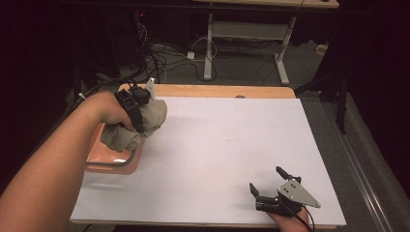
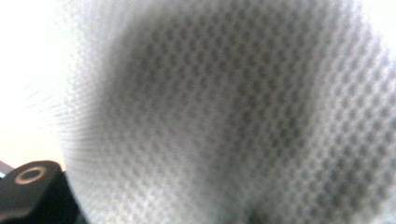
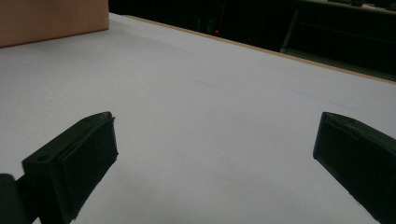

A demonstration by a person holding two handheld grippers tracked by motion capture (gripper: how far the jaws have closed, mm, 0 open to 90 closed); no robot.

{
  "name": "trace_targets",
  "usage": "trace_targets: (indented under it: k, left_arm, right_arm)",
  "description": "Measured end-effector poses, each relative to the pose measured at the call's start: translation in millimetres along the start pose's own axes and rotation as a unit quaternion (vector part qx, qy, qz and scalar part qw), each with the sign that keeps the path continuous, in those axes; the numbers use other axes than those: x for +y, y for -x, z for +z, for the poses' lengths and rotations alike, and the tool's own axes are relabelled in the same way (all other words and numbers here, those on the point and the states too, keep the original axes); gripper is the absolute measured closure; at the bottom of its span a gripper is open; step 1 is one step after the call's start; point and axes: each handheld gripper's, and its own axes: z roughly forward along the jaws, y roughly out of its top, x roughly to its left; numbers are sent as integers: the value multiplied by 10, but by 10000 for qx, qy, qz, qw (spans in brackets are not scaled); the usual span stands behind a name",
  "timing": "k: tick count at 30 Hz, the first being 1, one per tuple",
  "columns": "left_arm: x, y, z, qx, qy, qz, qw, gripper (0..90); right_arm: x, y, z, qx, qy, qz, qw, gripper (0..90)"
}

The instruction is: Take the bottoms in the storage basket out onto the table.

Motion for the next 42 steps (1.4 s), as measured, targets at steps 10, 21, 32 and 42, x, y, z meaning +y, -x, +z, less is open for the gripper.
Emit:
trace_targets:
  k: [10, 21, 32, 42]
  left_arm:
    - [198, 165, 15, 56, -53, 250, 9997, 544]
    - [376, 340, 21, 64, 15, 482, 9988, 544]
    - [638, 580, 156, -15, 119, 773, 9969, 544]
    - [780, 722, 278, -109, 181, 973, 9950, 543]
  right_arm:
    - [-1, 6, 2, -3, -1, -15, 10000, 5]
    - [-1, 11, -5, -12, 6, -10, 10000, 5]
    - [-1, 12, -1, -17, 1, -29, 10000, 5]
    - [1, 10, 2, -11, 0, -15, 10000, 5]
